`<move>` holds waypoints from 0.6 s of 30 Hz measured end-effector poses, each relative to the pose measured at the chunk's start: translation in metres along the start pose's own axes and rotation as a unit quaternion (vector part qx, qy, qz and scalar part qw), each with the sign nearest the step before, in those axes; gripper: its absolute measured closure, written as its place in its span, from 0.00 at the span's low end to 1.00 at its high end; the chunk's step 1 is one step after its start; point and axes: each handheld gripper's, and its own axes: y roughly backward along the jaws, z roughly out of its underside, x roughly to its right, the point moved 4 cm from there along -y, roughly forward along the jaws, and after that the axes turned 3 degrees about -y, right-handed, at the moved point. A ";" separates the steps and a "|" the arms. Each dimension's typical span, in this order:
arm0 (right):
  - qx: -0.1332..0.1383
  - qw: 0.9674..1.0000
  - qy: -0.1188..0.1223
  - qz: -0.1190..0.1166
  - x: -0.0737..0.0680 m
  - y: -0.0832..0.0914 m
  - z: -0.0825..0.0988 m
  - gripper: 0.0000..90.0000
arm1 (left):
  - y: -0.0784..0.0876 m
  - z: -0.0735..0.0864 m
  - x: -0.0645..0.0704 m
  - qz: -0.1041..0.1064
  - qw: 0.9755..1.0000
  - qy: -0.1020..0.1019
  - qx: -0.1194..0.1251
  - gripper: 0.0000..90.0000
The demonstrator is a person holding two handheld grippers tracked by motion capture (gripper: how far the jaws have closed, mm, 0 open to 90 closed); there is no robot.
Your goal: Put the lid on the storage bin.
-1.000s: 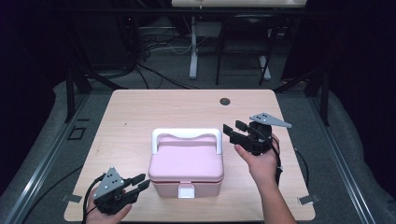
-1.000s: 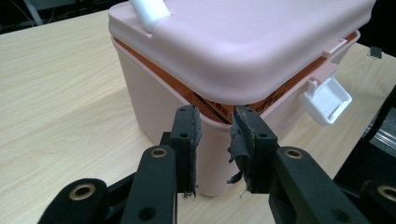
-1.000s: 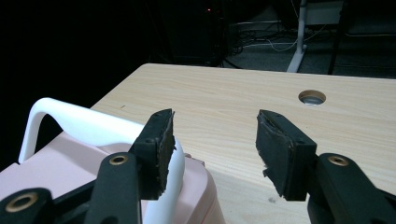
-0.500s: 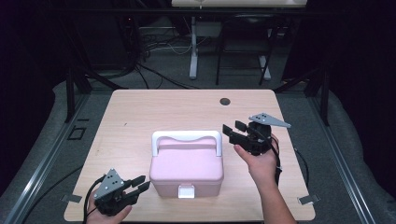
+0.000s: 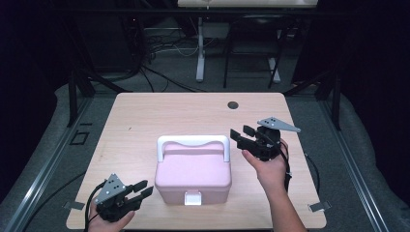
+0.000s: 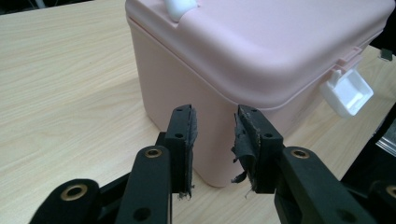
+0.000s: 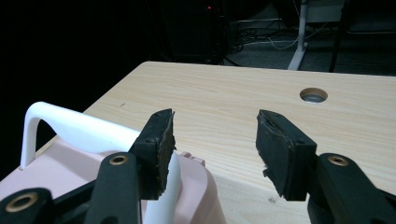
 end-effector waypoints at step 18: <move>0.006 1.000 -0.008 0.006 0.006 0.003 -0.002 0.52 | -0.005 0.001 -0.024 -0.037 0.999 0.027 -0.001 0.66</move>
